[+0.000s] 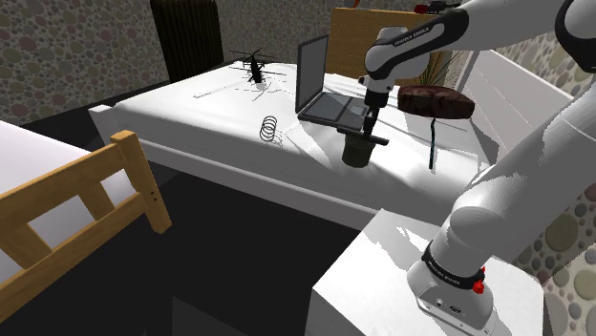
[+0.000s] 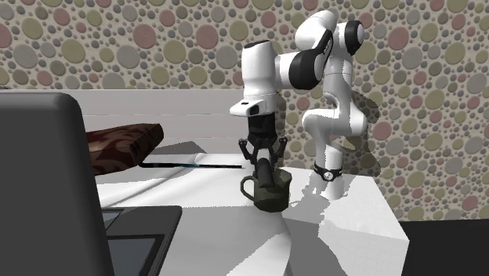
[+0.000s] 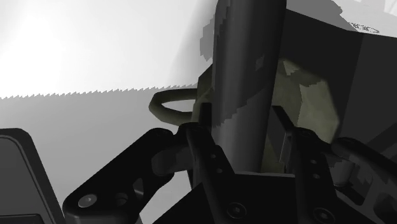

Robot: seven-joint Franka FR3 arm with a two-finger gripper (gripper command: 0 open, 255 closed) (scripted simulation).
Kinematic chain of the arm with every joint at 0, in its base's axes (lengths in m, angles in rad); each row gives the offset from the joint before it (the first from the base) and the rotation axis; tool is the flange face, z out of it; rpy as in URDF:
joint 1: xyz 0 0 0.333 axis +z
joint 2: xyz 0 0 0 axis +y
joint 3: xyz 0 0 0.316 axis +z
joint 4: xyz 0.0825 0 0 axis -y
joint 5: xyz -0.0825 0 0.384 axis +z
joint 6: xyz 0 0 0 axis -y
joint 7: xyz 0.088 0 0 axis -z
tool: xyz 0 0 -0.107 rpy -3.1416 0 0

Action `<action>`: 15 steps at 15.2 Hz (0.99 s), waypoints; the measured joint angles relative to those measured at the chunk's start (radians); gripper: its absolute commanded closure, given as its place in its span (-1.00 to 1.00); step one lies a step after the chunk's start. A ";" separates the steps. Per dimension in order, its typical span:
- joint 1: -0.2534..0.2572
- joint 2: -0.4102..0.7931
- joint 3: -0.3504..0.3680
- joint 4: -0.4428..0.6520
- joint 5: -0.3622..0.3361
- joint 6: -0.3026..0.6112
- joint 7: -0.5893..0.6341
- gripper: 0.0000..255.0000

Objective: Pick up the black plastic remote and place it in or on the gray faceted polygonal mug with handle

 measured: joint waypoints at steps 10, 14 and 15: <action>0.000 -0.021 0.007 0.075 -0.004 -0.097 0.005 -1.00; -0.001 -0.033 0.010 0.097 -0.007 -0.131 0.007 -1.00; -0.001 -0.033 0.010 0.097 -0.007 -0.132 0.008 -1.00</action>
